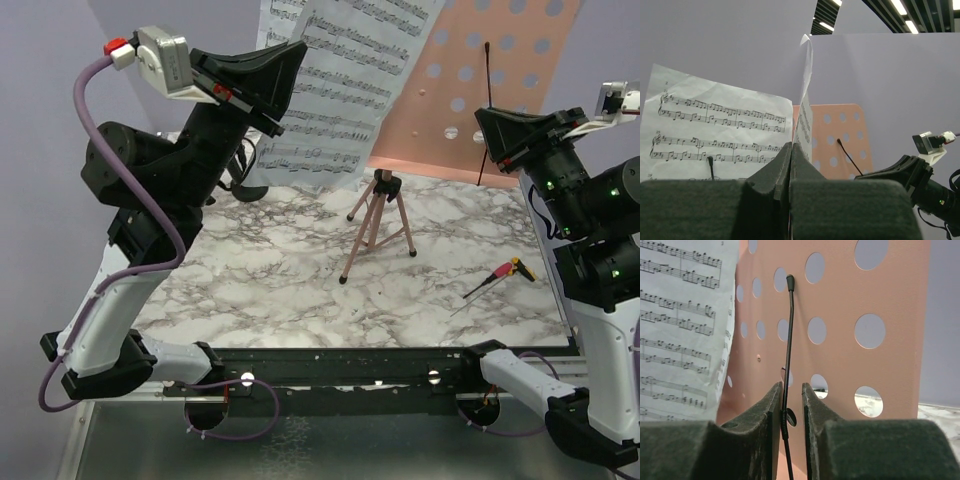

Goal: Pack up the instrument practice props

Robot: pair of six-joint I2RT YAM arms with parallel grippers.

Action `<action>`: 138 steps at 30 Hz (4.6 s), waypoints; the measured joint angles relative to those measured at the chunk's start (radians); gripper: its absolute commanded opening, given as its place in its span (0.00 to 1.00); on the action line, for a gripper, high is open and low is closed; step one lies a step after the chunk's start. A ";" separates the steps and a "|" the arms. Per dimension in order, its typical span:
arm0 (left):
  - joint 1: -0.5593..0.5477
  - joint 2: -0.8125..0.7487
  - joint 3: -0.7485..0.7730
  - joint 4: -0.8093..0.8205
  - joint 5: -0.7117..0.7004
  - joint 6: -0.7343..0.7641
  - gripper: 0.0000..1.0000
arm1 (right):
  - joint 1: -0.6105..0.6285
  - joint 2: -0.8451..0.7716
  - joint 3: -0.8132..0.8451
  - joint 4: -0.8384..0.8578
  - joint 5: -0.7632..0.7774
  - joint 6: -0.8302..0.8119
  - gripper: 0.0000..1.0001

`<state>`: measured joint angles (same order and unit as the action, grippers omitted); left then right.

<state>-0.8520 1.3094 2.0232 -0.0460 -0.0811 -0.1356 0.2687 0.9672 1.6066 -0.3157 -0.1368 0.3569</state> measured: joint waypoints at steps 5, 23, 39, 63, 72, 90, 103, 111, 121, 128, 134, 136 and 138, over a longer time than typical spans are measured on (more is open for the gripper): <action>0.000 -0.085 -0.064 -0.047 -0.014 0.014 0.00 | 0.000 -0.008 -0.010 -0.001 0.014 -0.016 0.44; 0.000 -0.422 -0.343 -0.293 0.011 0.005 0.00 | 0.000 -0.079 -0.053 0.028 0.016 -0.152 0.99; 0.000 -0.619 -0.743 -0.382 0.170 -0.136 0.00 | 0.000 -0.216 -0.138 0.063 0.071 -0.235 1.00; 0.000 -0.599 -1.365 -0.217 -0.284 -0.479 0.00 | 0.000 -0.314 -0.211 0.051 0.080 -0.264 1.00; 0.031 -0.482 -1.506 -0.067 -0.537 -0.543 0.00 | 0.000 -0.315 -0.213 0.025 0.064 -0.317 1.00; 0.481 -0.175 -1.444 -0.022 -0.536 -0.467 0.00 | 0.000 -0.449 -0.316 0.028 0.085 -0.461 1.00; 0.555 0.061 -1.233 -0.202 -0.500 -0.099 0.00 | 0.000 -0.486 -0.387 0.061 0.106 -0.544 1.00; 0.557 0.153 -1.216 -0.253 -0.518 0.115 0.00 | 0.000 -0.487 -0.389 0.061 0.108 -0.550 1.00; 0.566 0.163 -1.222 -0.170 -0.569 0.279 0.03 | 0.000 -0.483 -0.377 0.060 0.109 -0.553 1.00; 0.572 0.198 -1.222 -0.103 -0.590 0.338 0.19 | 0.000 -0.472 -0.346 0.060 0.109 -0.553 1.00; 0.575 0.202 -1.221 -0.084 -0.594 0.353 0.37 | 0.000 -0.459 -0.316 0.044 0.109 -0.553 1.00; 0.575 0.197 -1.221 -0.083 -0.594 0.349 0.43 | 0.000 -0.453 -0.303 0.033 0.108 -0.553 1.00; 0.575 0.177 -1.221 -0.083 -0.593 0.341 0.48 | 0.000 -0.441 -0.283 0.024 0.106 -0.553 1.00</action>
<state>-0.2768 1.4864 0.8021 -0.1291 -0.6739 0.2054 0.2687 0.5259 1.3235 -0.2920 -0.0307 -0.1959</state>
